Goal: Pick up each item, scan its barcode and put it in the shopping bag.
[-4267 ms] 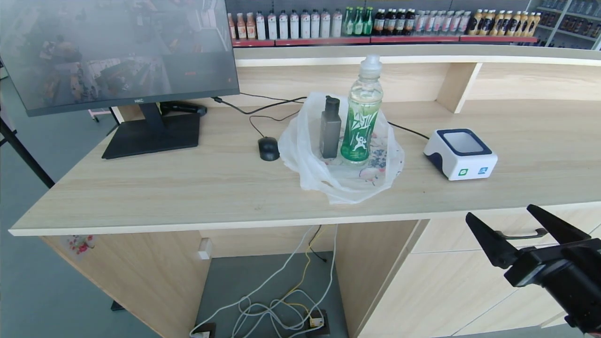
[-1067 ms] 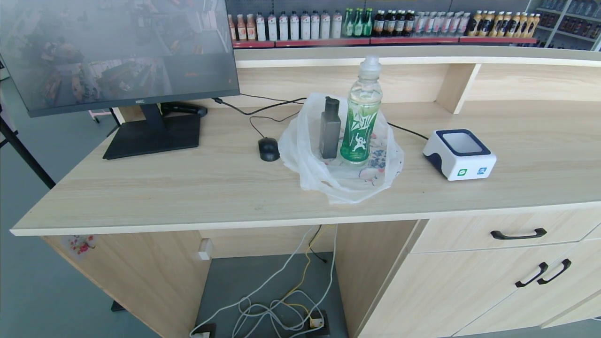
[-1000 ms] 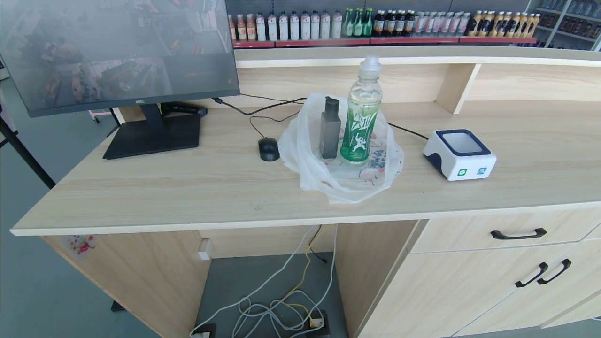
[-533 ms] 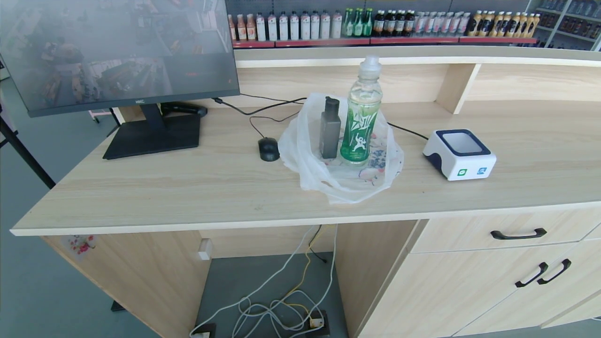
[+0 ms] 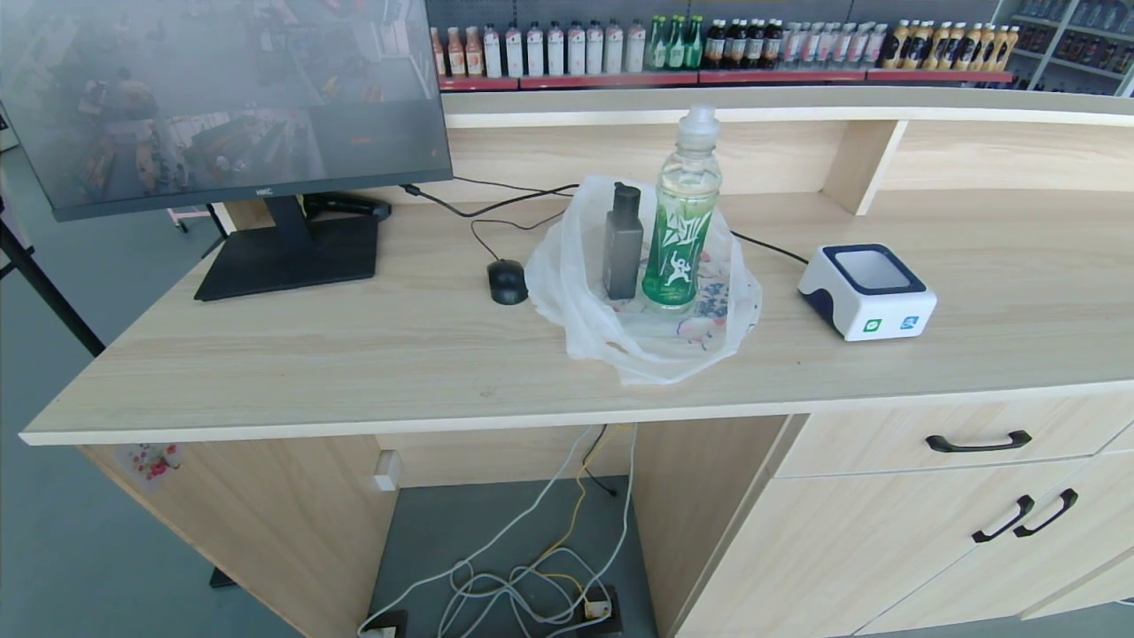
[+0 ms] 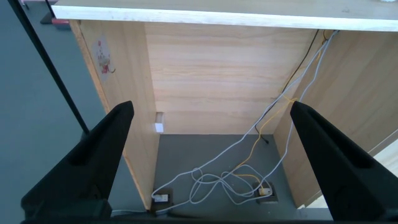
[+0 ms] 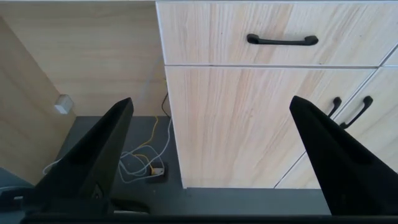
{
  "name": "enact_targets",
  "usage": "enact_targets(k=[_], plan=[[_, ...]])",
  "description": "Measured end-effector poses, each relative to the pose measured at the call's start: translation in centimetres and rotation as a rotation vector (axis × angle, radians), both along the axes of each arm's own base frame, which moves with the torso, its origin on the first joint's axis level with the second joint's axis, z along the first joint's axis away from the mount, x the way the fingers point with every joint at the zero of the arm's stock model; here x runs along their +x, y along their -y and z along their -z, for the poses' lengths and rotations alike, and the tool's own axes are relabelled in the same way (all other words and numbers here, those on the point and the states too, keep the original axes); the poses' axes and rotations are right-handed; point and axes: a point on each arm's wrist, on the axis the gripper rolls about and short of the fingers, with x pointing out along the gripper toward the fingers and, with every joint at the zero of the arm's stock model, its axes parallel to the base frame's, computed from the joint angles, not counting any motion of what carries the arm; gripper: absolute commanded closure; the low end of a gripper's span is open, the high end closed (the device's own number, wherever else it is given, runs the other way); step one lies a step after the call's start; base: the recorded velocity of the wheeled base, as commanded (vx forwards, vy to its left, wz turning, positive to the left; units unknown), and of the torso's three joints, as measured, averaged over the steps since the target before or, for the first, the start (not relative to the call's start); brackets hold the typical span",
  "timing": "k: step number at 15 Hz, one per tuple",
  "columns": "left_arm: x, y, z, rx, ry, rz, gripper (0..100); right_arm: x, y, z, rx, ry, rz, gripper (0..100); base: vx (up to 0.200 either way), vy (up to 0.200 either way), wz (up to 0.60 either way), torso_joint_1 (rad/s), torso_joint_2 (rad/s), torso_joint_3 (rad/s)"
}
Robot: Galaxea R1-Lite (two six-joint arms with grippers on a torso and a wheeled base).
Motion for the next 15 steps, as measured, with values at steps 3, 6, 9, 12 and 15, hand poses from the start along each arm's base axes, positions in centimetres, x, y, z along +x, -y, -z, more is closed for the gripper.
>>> enact_targets(k=[3,6,9,12,15], plan=[[0.00,0.00,0.00,-0.010,0.000,0.000,0,0.00,0.00,-0.01,0.001,0.000,-0.001,0,0.000,-0.200,0.00,0.009,0.00,-0.002],[0.00,0.00,0.00,-0.019,0.000,0.000,0,0.00,0.00,-0.01,0.002,0.000,0.000,0,0.000,-0.200,0.00,-0.001,0.00,0.001],[0.00,0.00,0.00,-0.019,0.000,0.000,0,0.00,0.00,0.00,0.002,0.000,0.000,0,0.000,-0.200,0.00,-0.002,0.00,0.004],[0.00,0.00,0.00,-0.027,0.000,-0.001,0,0.00,0.00,0.00,0.003,-0.001,0.000,0,0.000,-0.200,0.00,0.004,0.01,-0.001],[0.00,0.00,0.00,-0.024,0.000,-0.001,0,0.00,0.00,0.00,0.003,0.000,0.000,0,0.000,-0.200,0.00,-0.001,0.00,0.002]])
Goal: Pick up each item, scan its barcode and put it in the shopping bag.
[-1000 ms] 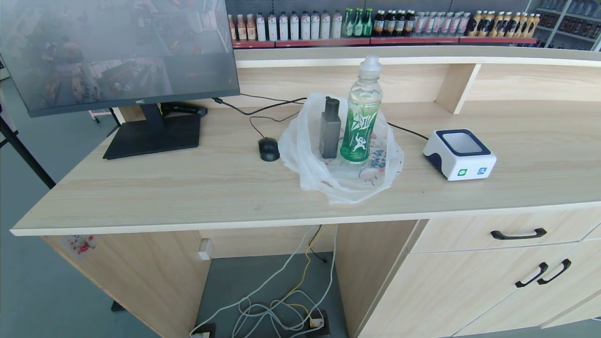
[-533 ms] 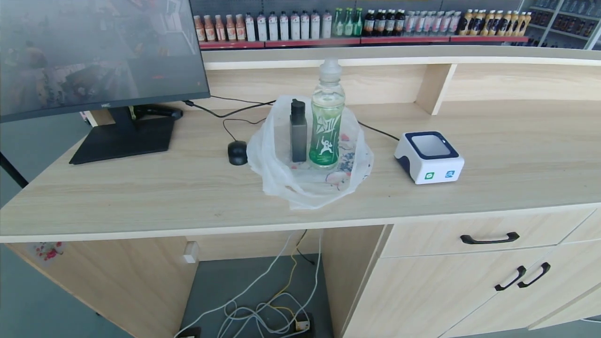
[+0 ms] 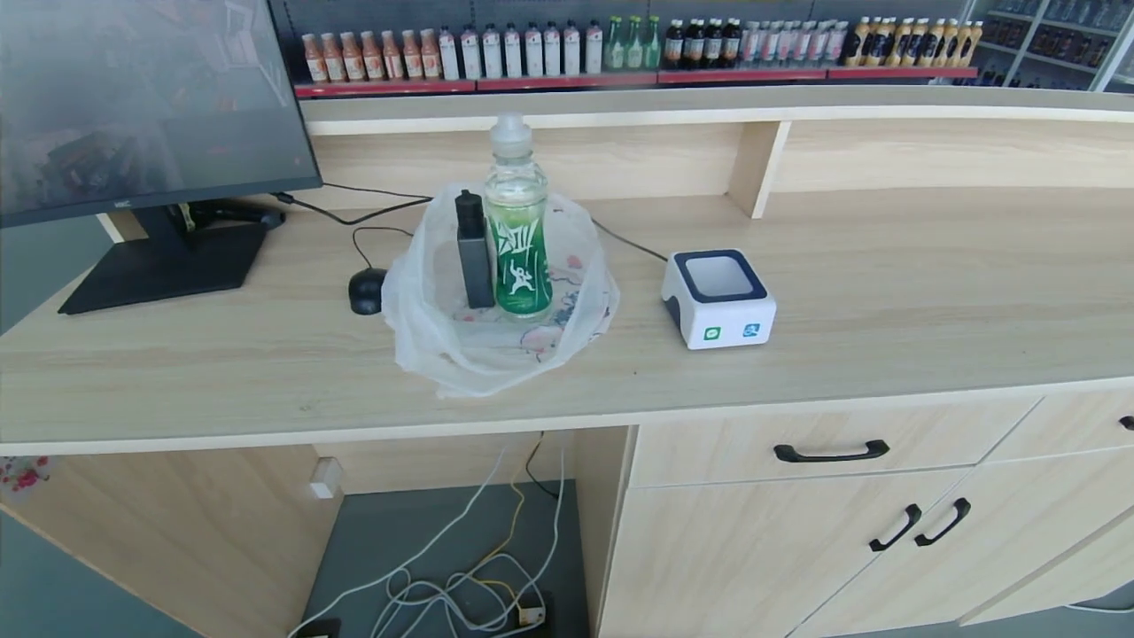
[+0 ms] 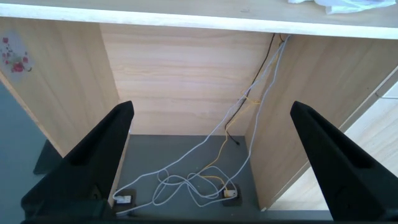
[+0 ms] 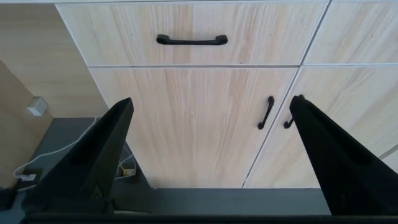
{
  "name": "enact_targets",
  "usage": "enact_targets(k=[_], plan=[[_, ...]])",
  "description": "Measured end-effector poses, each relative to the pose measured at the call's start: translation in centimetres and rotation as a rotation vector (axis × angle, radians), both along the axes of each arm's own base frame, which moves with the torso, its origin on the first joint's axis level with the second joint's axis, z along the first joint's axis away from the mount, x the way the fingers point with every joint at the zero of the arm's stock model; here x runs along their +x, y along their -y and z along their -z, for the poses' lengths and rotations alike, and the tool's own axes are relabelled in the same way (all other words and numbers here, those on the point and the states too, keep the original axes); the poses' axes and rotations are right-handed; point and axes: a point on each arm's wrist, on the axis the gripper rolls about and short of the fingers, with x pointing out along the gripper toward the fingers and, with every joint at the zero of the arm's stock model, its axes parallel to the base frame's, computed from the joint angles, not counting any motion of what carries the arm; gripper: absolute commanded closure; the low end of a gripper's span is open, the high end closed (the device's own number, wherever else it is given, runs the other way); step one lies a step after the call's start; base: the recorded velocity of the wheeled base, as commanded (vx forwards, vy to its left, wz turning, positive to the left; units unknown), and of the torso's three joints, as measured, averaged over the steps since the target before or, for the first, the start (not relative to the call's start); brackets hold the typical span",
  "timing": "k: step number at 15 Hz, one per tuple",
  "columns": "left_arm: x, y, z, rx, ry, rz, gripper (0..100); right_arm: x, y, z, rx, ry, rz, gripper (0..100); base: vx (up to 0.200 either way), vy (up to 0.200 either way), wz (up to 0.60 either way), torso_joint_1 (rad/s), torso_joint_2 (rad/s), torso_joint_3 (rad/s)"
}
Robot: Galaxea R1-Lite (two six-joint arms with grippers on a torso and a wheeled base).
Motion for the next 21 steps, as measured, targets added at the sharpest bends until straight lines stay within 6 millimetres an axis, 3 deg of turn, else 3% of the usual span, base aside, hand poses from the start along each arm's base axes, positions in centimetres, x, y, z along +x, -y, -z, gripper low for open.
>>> enact_targets(k=[10,19,21], plan=[[0.00,0.00,0.00,0.001,0.000,0.000,0,0.01,0.00,0.00,-0.001,-0.001,0.000,0,0.000,-0.200,0.00,0.003,0.00,0.003],[0.00,0.00,0.00,0.002,0.000,0.000,0,0.00,0.00,-0.02,-0.001,0.000,-0.001,0,0.000,0.000,0.00,0.000,0.00,0.000],[0.00,0.00,0.00,0.002,0.000,0.000,0,0.00,0.00,-0.01,-0.001,0.000,-0.001,0,0.200,0.000,0.00,0.005,-0.01,0.005]])
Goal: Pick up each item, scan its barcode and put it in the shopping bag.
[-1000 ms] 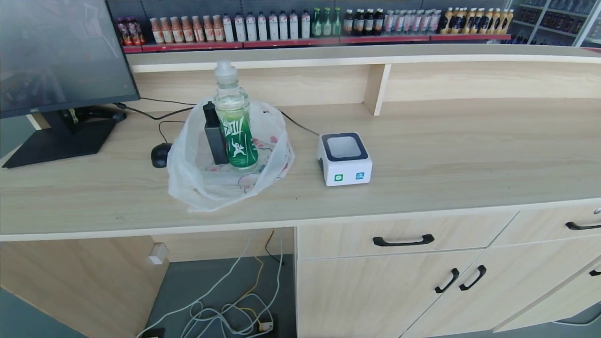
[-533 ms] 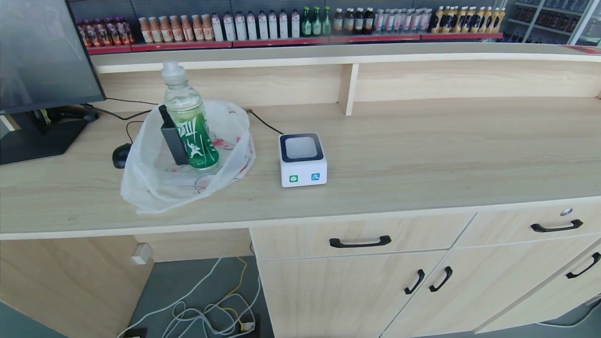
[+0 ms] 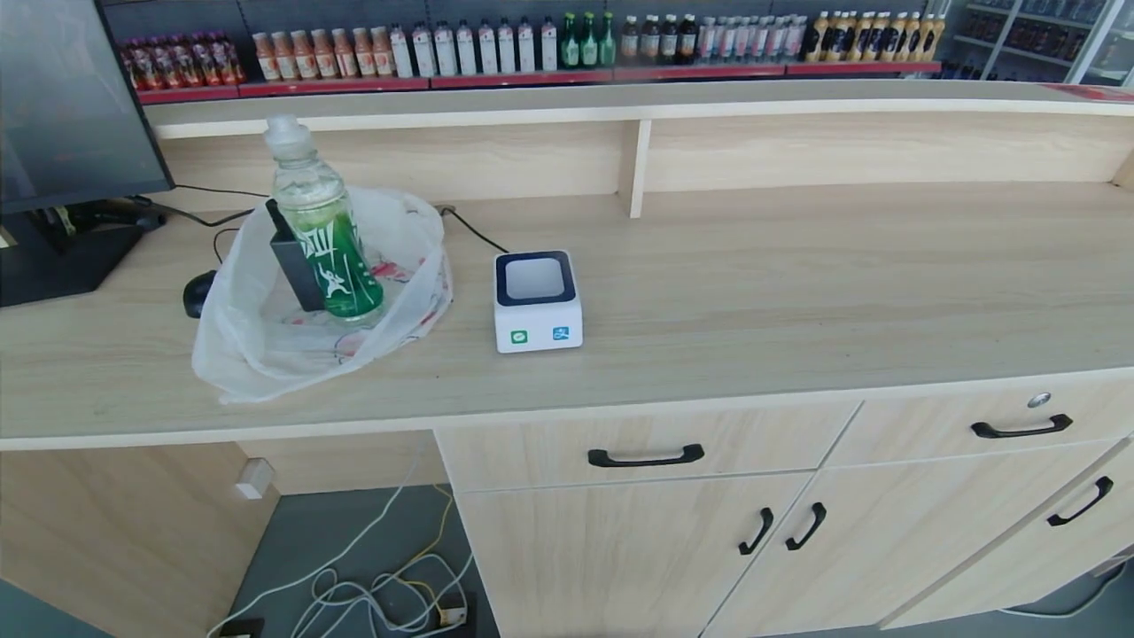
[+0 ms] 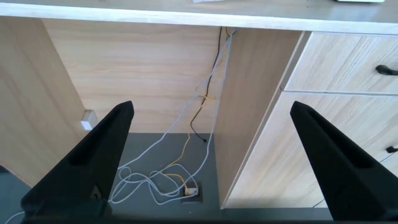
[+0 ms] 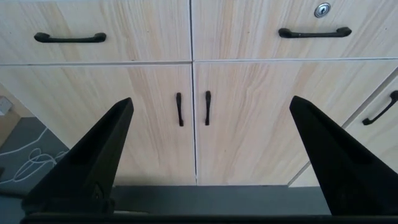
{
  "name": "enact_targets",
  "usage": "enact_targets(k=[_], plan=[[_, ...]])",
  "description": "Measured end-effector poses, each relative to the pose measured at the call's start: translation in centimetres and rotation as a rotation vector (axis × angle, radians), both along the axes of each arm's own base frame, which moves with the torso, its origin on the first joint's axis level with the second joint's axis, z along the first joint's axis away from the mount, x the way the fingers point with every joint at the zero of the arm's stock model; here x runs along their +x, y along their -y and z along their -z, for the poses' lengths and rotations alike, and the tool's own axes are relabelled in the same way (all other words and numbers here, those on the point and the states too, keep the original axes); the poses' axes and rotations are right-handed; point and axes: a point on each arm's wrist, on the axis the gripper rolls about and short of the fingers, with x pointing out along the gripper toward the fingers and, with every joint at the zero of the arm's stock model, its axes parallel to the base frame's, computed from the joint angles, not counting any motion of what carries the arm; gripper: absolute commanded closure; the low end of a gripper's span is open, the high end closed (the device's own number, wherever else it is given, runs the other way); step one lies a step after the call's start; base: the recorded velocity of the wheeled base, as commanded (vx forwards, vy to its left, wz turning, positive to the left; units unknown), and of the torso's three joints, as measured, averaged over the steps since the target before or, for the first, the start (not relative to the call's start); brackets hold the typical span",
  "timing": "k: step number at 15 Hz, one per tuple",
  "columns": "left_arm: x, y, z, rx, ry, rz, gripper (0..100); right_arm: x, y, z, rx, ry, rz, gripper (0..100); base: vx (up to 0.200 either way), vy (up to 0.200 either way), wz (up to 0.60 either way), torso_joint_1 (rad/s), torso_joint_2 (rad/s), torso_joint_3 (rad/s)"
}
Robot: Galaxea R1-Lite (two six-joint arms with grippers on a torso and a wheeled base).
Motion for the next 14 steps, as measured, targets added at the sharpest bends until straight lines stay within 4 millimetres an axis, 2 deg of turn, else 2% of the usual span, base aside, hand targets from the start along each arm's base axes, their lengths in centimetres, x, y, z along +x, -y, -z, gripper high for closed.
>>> enact_targets(k=[1,14], plan=[[0.00,0.00,0.00,0.000,0.000,0.001,0,0.00,0.00,0.00,0.000,0.000,0.000,0,0.200,0.000,0.00,0.002,0.00,0.007],[0.00,0.00,0.00,0.000,0.000,0.001,0,0.01,0.00,0.01,0.001,-0.001,0.000,0,0.000,0.000,0.00,0.000,0.00,0.000]])
